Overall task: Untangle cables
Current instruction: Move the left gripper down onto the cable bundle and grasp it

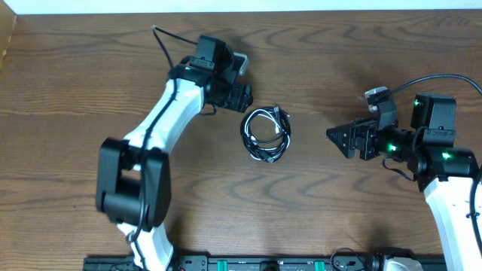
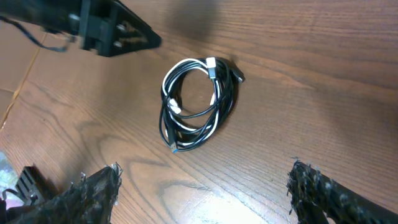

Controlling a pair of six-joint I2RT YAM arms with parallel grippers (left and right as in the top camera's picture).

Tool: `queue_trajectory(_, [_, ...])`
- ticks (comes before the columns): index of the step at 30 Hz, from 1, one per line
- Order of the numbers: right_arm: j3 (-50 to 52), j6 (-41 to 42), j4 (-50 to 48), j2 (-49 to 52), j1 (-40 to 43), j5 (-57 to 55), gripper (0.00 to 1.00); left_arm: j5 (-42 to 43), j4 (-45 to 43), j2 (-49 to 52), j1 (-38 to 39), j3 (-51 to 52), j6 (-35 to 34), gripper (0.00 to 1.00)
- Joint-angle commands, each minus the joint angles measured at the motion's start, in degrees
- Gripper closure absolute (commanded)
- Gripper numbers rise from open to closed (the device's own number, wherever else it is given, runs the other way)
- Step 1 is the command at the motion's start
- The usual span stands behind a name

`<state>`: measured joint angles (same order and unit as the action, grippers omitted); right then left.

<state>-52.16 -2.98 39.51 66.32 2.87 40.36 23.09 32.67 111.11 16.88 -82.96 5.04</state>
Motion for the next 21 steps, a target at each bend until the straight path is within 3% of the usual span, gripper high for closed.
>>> queue_trajectory(1, [-1.01, -0.48, 0.15, 0.13, 0.02, 0.07, 0.14, -1.29, -1.46, 4.11, 1.29, -0.37, 0.31, 0.35])
queue_trajectory(8, [-1.01, -0.48, 0.15, 0.13, 0.02, 0.04, 0.14, -1.33, -3.26, 7.26, 4.00, -0.37, 0.28, 0.42])
queue_trajectory(16, [-1.01, -0.48, 0.13, 0.13, 0.02, 0.04, 0.14, -1.75, -3.43, 8.00, 4.42, -0.37, 0.26, 0.61])
queue_trajectory(21, [-1.01, -0.50, 0.15, 0.13, 0.02, 0.04, 0.14, -1.73, -2.95, 8.07, 5.16, 0.66, 0.04, 0.63])
